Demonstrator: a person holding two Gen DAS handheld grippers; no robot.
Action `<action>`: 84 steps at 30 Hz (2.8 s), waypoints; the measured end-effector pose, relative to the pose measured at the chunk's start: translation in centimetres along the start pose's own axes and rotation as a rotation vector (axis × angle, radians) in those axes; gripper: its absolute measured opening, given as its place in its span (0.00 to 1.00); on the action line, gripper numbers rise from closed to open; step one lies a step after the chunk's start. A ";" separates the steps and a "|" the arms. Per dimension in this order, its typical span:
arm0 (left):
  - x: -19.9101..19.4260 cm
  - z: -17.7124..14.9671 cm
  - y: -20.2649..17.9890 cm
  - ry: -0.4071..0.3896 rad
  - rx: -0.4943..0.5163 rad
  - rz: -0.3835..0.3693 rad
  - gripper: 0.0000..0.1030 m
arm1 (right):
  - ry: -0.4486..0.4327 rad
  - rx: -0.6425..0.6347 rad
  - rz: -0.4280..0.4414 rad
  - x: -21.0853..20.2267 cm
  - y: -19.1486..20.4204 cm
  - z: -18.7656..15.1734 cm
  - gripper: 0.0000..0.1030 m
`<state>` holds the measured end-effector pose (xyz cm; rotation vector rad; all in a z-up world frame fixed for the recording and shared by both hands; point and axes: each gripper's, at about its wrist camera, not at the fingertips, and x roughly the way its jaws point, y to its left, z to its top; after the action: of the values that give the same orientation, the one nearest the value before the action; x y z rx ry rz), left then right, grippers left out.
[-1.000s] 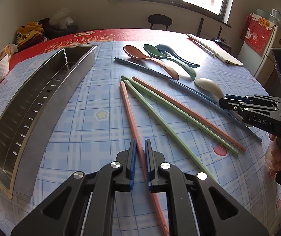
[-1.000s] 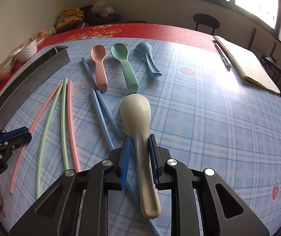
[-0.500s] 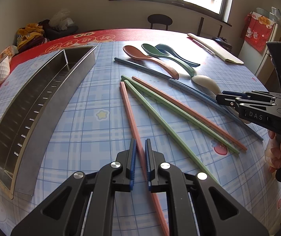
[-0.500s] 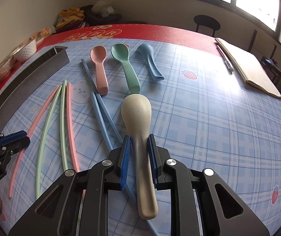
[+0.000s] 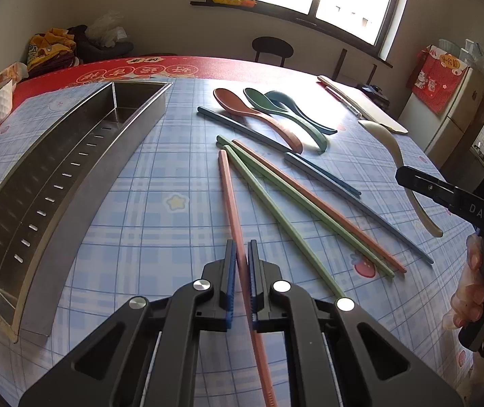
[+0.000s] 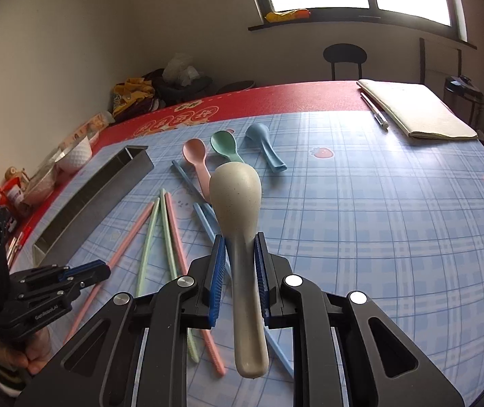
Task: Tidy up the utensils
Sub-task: 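Lift the cream spoon with the right tool while the left tool lifts the pink chopstick, then carry the pink chopstick into the steel caddy and open the left tool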
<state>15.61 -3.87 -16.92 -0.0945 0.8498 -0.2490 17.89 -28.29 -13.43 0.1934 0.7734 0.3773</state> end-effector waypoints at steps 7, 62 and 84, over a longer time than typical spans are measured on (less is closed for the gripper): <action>-0.6 0.1 0.0 -0.008 -0.006 -0.025 0.06 | -0.002 0.084 0.103 0.4 0.4 -1.0 0.17; 1.7 1.4 -0.9 0.225 0.144 0.062 0.08 | -0.008 0.120 0.146 0.4 -0.2 -2.0 0.17; 1.3 0.8 -1.9 0.176 0.208 0.063 0.06 | 0.004 0.123 0.139 0.7 -0.1 -2.0 0.17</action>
<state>16.68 -6.10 -17.03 0.1507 0.9949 -0.2882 16.95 -28.05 -15.30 0.3634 0.7895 0.4621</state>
